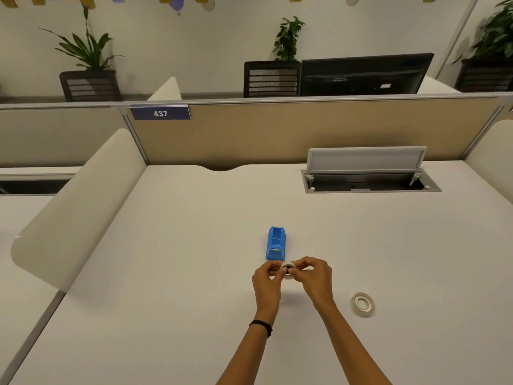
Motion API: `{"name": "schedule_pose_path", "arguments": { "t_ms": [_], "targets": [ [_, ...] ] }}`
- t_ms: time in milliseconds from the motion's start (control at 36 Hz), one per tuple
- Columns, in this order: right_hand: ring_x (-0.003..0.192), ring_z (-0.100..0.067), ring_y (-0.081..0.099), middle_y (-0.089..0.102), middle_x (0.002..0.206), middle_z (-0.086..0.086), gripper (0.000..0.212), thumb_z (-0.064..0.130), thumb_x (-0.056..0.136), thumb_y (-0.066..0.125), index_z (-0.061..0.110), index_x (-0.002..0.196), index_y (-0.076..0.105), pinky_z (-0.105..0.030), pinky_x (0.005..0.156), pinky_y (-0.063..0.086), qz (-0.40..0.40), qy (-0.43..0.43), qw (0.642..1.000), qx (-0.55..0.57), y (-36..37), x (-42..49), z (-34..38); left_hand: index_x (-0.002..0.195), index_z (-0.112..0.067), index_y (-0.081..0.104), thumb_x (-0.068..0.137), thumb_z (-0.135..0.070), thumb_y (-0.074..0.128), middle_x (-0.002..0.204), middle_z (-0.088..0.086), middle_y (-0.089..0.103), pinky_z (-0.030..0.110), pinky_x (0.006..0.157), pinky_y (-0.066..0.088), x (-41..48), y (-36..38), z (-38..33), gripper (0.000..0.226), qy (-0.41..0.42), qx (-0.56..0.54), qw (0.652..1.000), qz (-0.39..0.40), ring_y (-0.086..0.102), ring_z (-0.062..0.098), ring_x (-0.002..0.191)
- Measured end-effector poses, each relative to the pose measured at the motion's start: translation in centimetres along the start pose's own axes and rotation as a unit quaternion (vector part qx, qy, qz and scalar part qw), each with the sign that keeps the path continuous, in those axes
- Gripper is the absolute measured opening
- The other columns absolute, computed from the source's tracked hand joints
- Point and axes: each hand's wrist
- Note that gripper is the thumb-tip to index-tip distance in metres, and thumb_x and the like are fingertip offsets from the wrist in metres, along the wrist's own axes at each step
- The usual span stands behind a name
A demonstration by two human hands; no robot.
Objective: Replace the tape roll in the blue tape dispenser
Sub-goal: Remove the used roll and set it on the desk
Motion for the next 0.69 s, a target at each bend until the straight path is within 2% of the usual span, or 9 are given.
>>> {"name": "schedule_pose_path", "arguments": {
  "t_ms": [111,222,361,417,500,583,694],
  "targets": [
    [0.071,-0.023,0.067,0.07,0.078,-0.012,0.013,0.012,0.071,0.078,0.007,0.081,0.071,-0.031,0.067,0.059,0.011,0.002,1.0,0.009,-0.47,0.18,-0.19,0.094,-0.009,0.069,0.082,-0.015,0.068,0.092,0.005,0.07,0.02,0.075,0.054,0.18,-0.09,0.07,0.013,0.009,-0.005,1.0,0.014,0.064,0.014,0.082],
    [0.073,-0.025,0.067,0.07,0.081,-0.014,0.014,0.011,0.071,0.077,0.004,0.083,0.071,-0.034,0.07,0.06,0.013,0.012,1.0,0.017,-0.71,0.22,-0.53,0.102,-0.01,0.068,0.083,-0.017,0.067,0.098,0.002,0.068,0.013,0.074,0.05,0.24,-0.06,0.47,0.02,0.001,-0.008,0.999,0.044,0.063,0.013,0.087],
    [0.073,-0.024,0.066,0.068,0.083,-0.011,0.015,0.012,0.074,0.075,0.006,0.086,0.069,-0.018,0.061,0.053,0.019,0.025,0.999,0.032,-0.66,0.24,-0.53,0.102,-0.016,0.069,0.088,-0.027,0.06,0.1,0.004,0.07,0.027,0.085,0.054,0.27,-0.06,0.57,0.02,-0.026,-0.024,0.997,0.072,0.065,0.019,0.095],
    [0.076,-0.025,0.067,0.068,0.084,-0.011,0.014,0.01,0.074,0.074,0.005,0.087,0.069,-0.016,0.06,0.053,0.028,0.029,0.998,0.043,-0.57,0.24,-0.49,0.098,-0.019,0.069,0.09,-0.03,0.055,0.096,0.002,0.069,0.022,0.077,0.055,0.12,-0.01,0.34,0.019,-0.052,-0.053,0.995,0.073,0.065,0.018,0.093],
    [0.079,-0.026,0.067,0.068,0.085,-0.01,0.016,0.011,0.074,0.074,0.005,0.088,0.069,-0.019,0.062,0.054,0.039,0.037,0.997,0.046,-0.5,0.27,-0.51,0.101,-0.014,0.069,0.094,-0.03,0.049,0.096,0.004,0.069,0.016,0.067,0.056,0.01,-0.08,0.29,0.027,-0.077,-0.087,0.991,0.073,0.066,0.019,0.093],
    [0.081,-0.026,0.067,0.069,0.089,-0.011,0.017,0.012,0.073,0.075,0.006,0.089,0.069,-0.023,0.066,0.055,0.057,0.047,0.996,0.048,-0.47,0.37,-0.58,0.101,-0.013,0.068,0.095,-0.027,0.047,0.099,0.007,0.07,0.015,0.067,0.056,0.05,-0.26,0.39,0.026,-0.084,-0.102,0.988,0.079,0.067,0.019,0.092],
    [0.081,-0.025,0.067,0.069,0.09,-0.011,0.019,0.013,0.073,0.075,0.006,0.09,0.069,-0.017,0.06,0.054,0.071,0.054,0.995,0.052,-0.54,0.39,-0.62,0.107,-0.008,0.067,0.094,-0.025,0.049,0.104,0.011,0.069,0.018,0.071,0.058,0.03,-0.45,0.74,0.028,-0.095,-0.119,0.984,0.092,0.067,0.021,0.094]
  ]
}}
Point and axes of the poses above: each hand's wrist, its own x-axis towards the middle knuckle, its own y-axis out of the palm, z = x × y
